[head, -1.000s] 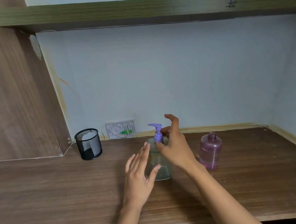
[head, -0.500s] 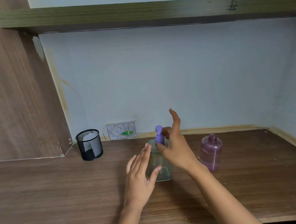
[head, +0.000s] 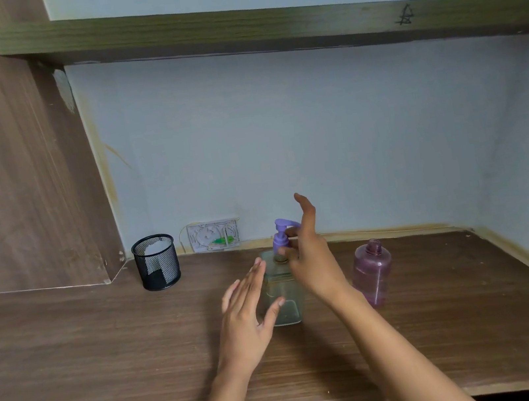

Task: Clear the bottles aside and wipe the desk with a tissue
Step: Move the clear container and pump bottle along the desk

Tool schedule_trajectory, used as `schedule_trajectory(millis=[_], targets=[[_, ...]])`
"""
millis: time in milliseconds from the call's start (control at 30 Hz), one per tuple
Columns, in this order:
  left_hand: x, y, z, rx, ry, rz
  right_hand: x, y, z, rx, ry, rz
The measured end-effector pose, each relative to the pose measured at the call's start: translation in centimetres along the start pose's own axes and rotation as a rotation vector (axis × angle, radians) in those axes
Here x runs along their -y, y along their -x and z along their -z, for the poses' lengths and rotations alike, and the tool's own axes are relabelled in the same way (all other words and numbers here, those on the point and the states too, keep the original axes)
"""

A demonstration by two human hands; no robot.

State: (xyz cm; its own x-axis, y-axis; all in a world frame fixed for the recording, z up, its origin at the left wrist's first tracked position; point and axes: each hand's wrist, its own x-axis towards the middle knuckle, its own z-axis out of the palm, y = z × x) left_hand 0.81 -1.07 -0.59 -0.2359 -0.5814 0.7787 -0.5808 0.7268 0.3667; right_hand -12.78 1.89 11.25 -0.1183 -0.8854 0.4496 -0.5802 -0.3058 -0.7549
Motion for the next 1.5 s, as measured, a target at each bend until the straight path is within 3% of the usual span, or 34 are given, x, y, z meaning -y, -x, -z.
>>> schedule_trajectory(millis=[700, 900, 1133, 1333, 1500], targets=[[-0.8, 0.0, 0.4, 0.036, -0.080, 0.008, 6.3, -1.6, 8.9, -0.268, -0.101, 0.227], [-2.9, -0.2, -0.4, 0.073, -0.207, -0.122, 5.3, -0.7, 13.0, -0.349, -0.063, 0.193], [-7.4, -1.3, -3.3, 0.160, -0.156, -0.282, 3.6, 0.2, 16.2, -0.414, 0.014, 0.145], [-9.7, -2.3, -6.4, 0.352, -0.121, -0.184, 2.2, 0.6, 17.1, -0.425, 0.016, 0.113], [-10.1, -2.1, -8.0, 0.413, -0.099, -0.098, 0.5, 0.4, 17.1, -0.404, 0.023, 0.054]])
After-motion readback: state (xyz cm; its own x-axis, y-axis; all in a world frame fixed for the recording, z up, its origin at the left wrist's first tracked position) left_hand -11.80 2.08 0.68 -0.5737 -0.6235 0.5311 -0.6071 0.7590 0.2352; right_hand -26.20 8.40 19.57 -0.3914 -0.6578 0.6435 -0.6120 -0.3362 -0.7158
